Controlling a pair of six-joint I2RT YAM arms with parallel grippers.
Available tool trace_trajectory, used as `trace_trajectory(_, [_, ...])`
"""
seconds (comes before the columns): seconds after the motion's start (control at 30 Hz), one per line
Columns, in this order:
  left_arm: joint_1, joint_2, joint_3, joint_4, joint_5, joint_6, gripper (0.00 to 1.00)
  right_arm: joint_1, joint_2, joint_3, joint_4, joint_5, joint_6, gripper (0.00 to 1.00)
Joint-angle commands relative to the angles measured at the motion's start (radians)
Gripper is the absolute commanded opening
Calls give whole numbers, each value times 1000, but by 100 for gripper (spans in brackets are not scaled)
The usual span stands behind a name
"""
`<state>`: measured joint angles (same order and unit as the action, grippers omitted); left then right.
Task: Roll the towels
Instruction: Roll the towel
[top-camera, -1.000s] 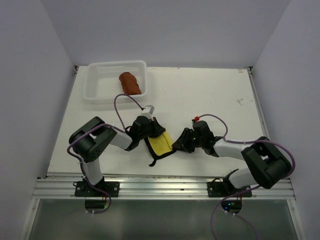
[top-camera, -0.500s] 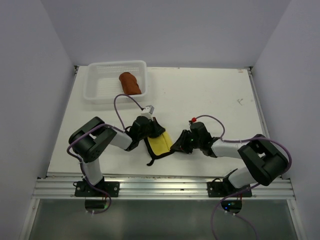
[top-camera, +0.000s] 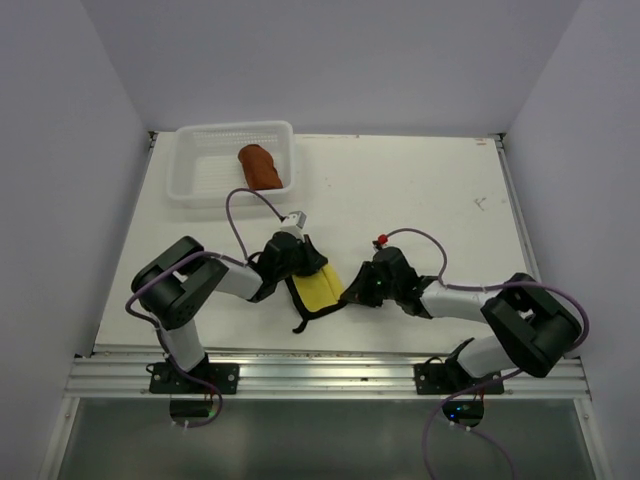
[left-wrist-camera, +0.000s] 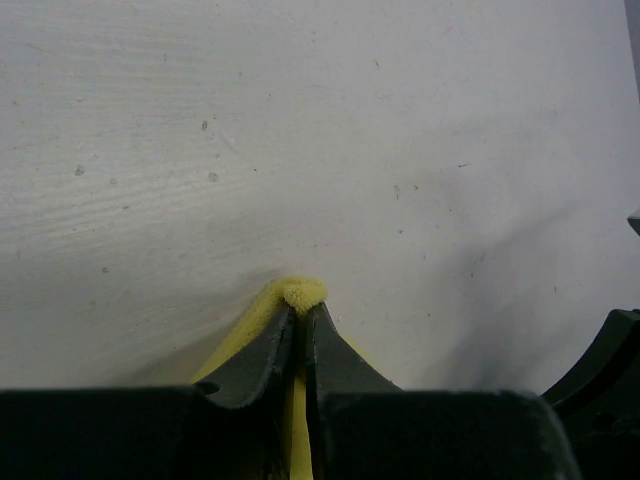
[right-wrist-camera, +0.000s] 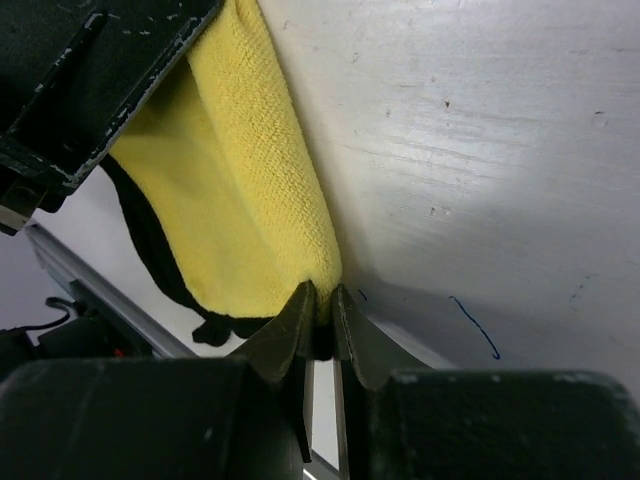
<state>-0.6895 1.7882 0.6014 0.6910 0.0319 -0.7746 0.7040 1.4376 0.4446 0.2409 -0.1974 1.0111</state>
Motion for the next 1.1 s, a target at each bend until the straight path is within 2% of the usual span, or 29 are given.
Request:
trace_trajectory(0.0, [11, -41, -14, -122, -112, 40, 2, 26, -71, 20, -141, 128, -83, 0])
trace_trajectory(0.07, [11, -62, -12, -145, -118, 43, 9, 41, -91, 35, -178, 183, -112, 0])
trace_trajectory(0.1, [11, -70, -6, -154, -124, 47, 17, 45, -112, 40, -189, 196, -123, 0])
trace_trajectory(0.27, [10, -125, 27, -214, -127, 66, 29, 97, -141, 80, -238, 286, -209, 0])
trace_trajectory(0.3, [11, -131, 40, -217, -122, 73, 35, 104, -141, 85, -250, 302, -221, 0])
trace_trajectory(0.4, [11, -144, 78, -260, -124, 89, 40, 135, -141, 92, -273, 345, -253, 0])
trace_trajectory(0.6, [11, -200, 135, -361, -139, 104, 43, 195, -170, 86, -278, 441, -284, 0])
trace_trajectory(0.83, [13, -239, 293, -650, -142, 84, 45, 343, -175, 118, -313, 650, -330, 0])
trace_trajectory(1.07, [11, -227, 412, -834, 0, 72, 45, 469, -135, 154, -353, 872, -309, 0])
